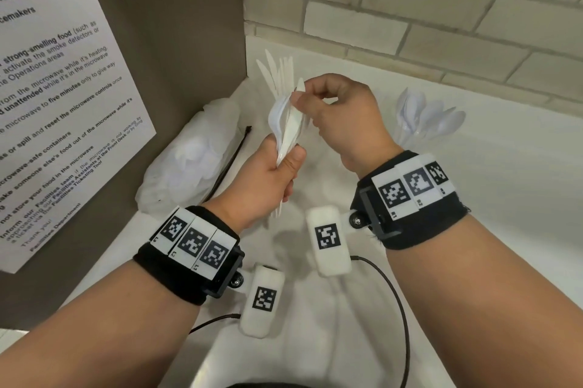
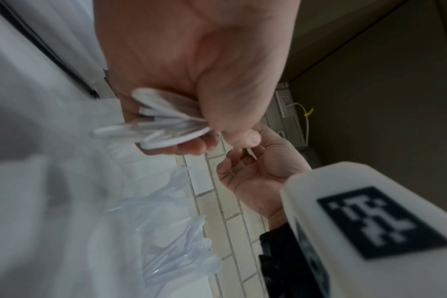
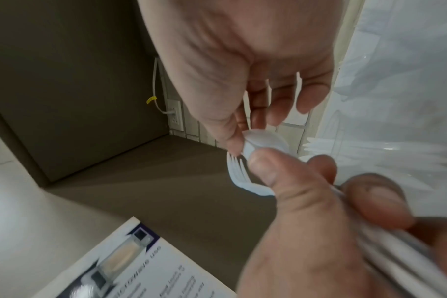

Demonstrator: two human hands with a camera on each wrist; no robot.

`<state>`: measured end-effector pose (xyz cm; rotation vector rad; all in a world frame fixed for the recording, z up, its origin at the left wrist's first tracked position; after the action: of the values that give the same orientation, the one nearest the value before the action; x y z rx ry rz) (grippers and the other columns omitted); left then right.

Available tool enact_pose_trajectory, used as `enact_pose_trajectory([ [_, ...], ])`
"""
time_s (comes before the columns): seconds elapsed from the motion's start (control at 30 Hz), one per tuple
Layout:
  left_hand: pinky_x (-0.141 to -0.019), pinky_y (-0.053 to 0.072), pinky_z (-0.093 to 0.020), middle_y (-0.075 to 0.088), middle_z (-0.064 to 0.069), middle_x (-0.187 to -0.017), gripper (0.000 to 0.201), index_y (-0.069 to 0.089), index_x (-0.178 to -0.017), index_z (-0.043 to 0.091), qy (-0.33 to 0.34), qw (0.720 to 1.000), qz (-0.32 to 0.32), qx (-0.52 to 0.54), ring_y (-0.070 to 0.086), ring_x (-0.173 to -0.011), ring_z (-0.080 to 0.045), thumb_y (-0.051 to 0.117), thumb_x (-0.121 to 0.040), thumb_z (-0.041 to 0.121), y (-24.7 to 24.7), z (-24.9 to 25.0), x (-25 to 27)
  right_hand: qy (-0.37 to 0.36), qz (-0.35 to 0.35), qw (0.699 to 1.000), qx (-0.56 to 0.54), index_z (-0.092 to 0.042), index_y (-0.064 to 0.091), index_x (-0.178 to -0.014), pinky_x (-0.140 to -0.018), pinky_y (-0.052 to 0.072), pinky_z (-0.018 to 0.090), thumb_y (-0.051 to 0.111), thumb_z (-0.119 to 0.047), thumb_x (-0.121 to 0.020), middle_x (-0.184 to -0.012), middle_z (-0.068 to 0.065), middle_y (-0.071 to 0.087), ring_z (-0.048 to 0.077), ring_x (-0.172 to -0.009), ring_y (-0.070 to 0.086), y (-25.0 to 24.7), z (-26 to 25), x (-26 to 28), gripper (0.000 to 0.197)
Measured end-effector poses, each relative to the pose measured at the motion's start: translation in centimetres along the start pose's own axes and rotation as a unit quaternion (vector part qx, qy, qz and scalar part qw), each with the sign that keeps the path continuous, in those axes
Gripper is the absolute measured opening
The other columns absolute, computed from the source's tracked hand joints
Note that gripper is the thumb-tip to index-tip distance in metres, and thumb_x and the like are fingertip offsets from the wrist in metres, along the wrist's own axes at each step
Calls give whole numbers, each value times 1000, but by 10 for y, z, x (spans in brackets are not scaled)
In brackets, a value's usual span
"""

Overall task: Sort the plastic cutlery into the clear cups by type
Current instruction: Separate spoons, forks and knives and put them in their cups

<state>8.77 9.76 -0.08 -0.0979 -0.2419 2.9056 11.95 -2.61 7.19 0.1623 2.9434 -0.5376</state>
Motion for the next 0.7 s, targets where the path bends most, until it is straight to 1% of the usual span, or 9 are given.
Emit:
enact_pose_trajectory([
  [0.13, -61, 52, -36, 50, -4, -76, 34, 44, -117, 11, -5, 1000, -1, 19, 52, -61, -15, 45, -98, 39, 1, 1, 2, 22, 23, 999, -36, -23, 61, -79, -67, 43, 22, 66, -25, -88, -78, -10, 59, 5, -68, 53, 0, 0, -4, 11],
  [0.27, -57, 52, -34, 49, -3, -76, 28, 45, -119, 17, -14, 1000, -10, 22, 52, -60, -15, 48, -98, 35, -1, 2, -1, 15, 54, 996, -64, -24, 58, -75, -71, 45, 26, 64, -26, -89, -78, -9, 59, 8, -72, 53, 2, 0, -5, 16],
  [0.33, -55, 50, -33, 50, -2, -74, 25, 46, -117, 19, -8, 1000, -9, 4, 51, -57, -14, 48, -98, 35, -2, 1, -1, 9, 69, 994, -79, -23, 58, -74, -71, 45, 26, 64, -24, -90, -76, -9, 58, 8, -72, 53, -1, -3, -7, 17],
  [0.4, -53, 48, -31, 51, -1, -73, 24, 46, -115, 19, -1, 1000, -7, -11, 49, -54, -12, 48, -98, 36, -1, 0, -1, -6, 82, 992, -92, -21, 57, -77, -70, 45, 26, 61, -22, -91, -78, -5, 63, 10, -71, 54, -4, -6, -8, 15],
  [0.47, -50, 46, -28, 50, 1, -71, 21, 48, -110, 19, 0, 1000, -5, -17, 47, -52, -10, 48, -98, 36, -1, -1, 0, -8, 89, 991, -102, -22, 53, -83, -65, 44, 23, 54, -23, -96, -79, -3, 71, 9, -68, 58, -5, -11, -9, 13],
  [0.53, -50, 43, -25, 50, 3, -69, 17, 49, -103, 21, 3, 1000, -5, -26, 45, -53, -9, 47, -98, 37, -1, -5, -1, -22, 117, 985, -122, -23, 47, -89, -61, 45, 23, 46, -25, -100, -72, -1, 73, 10, -65, 64, -8, -20, -9, 11],
  [0.6, -52, 41, -23, 50, 5, -68, 22, 50, -105, 18, -6, 999, -12, -37, 44, -55, -10, 46, -98, 38, -2, -11, -1, -58, 160, 967, -188, -20, 43, -93, -60, 51, 29, 38, -25, -103, -62, 3, 66, 21, -59, 65, -17, -33, -11, 12],
  [0.63, -53, 40, -24, 49, 5, -68, 25, 50, -109, 17, -19, 999, -15, -38, 44, -56, -11, 46, -98, 39, -3, -13, -1, -77, 173, 955, -227, -19, 42, -95, -56, 52, 31, 35, -25, -104, -58, 4, 60, 25, -53, 62, -22, -39, -12, 13],
  [0.7, -54, 42, -26, 48, 5, -68, 27, 50, -111, 16, -44, 999, -10, -30, 44, -56, -12, 45, -99, 39, -4, -16, 0, -100, 173, 945, -259, -18, 40, -96, -46, 47, 30, 30, -26, -104, -57, 3, 48, 21, -43, 48, -31, -48, -14, 16],
])
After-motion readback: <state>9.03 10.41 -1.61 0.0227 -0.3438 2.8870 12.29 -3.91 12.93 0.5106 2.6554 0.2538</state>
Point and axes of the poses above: each hand's wrist, its own x-axis away from the middle knuckle, its own y-axis out of the palm, z = x × y, the point moved 1 cm from there along -x, towards the middle knuckle
